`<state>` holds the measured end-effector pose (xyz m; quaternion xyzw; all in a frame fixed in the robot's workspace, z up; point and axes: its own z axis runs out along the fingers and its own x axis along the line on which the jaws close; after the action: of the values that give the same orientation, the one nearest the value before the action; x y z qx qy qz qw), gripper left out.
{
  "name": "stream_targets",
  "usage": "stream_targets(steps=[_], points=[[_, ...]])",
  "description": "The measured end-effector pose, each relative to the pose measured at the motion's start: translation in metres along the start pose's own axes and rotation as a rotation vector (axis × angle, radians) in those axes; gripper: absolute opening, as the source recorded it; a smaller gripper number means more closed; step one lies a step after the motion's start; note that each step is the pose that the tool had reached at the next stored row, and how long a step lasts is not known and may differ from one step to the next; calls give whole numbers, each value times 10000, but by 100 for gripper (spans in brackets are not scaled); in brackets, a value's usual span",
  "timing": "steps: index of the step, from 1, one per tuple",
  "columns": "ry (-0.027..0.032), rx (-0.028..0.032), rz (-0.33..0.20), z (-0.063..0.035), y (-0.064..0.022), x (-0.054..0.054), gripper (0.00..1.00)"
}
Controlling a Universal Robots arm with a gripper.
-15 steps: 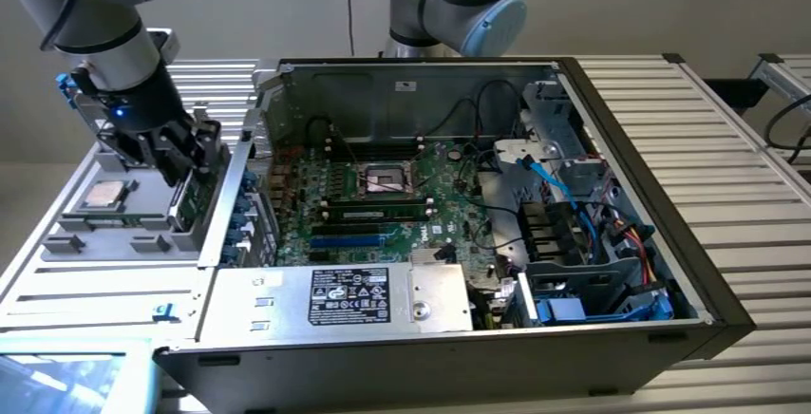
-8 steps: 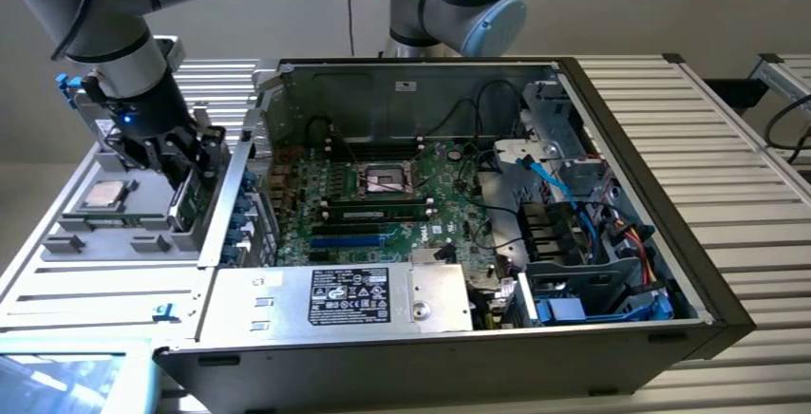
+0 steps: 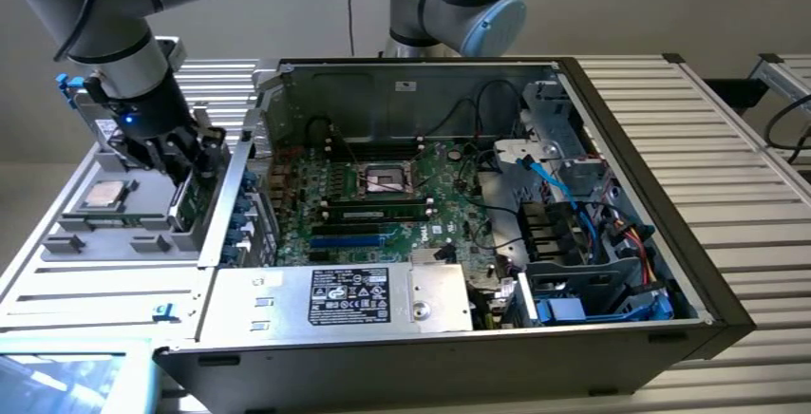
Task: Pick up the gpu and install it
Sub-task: 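Pick up the gpu and move the gpu toward the slot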
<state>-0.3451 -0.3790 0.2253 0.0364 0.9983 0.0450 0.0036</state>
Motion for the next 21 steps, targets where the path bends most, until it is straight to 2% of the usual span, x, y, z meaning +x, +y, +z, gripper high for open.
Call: stream_targets(steps=[3, 12, 21], points=[[2, 1, 1, 1, 0, 0, 29], [6, 1, 1, -15, 2, 0, 29], [6, 2, 3, -422, 39, -2, 29]])
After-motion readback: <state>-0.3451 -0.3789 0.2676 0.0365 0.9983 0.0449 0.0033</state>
